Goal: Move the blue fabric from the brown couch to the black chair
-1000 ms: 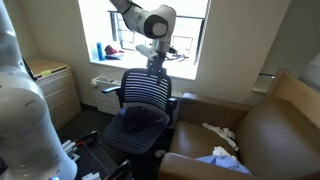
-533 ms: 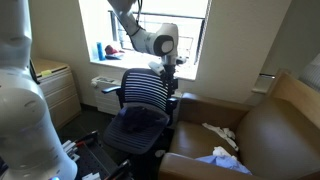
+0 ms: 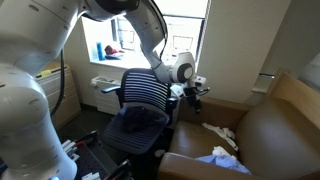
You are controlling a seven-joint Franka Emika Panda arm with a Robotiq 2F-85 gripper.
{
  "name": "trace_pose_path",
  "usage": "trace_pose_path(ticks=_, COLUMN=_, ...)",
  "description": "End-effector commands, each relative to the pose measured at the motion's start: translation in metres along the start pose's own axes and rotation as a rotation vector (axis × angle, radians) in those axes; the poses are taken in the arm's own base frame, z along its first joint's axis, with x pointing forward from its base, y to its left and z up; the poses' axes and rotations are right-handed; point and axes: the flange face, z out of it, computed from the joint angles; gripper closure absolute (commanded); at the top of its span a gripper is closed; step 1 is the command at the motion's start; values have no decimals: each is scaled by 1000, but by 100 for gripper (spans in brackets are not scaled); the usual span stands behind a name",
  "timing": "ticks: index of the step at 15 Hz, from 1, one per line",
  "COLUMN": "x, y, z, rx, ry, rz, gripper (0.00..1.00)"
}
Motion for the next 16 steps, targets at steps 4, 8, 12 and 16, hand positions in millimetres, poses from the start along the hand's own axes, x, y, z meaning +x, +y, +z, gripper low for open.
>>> trace_pose_path(ticks=4, x=24, y=2, z=26, rx=-54, ry=180, rz=6, gripper=0)
trace_pose_path(ticks=8, x=81, y=55, z=78, rx=-160, ry=322, rz=116, gripper=0)
trace_pose_path(ticks=12, x=85, y=92, z=96, rx=-255, ry=220, rz=170, gripper=0)
trace_pose_path(ticks=16, x=93, y=92, z=95, rx=-205, ry=227, rz=194, gripper=0)
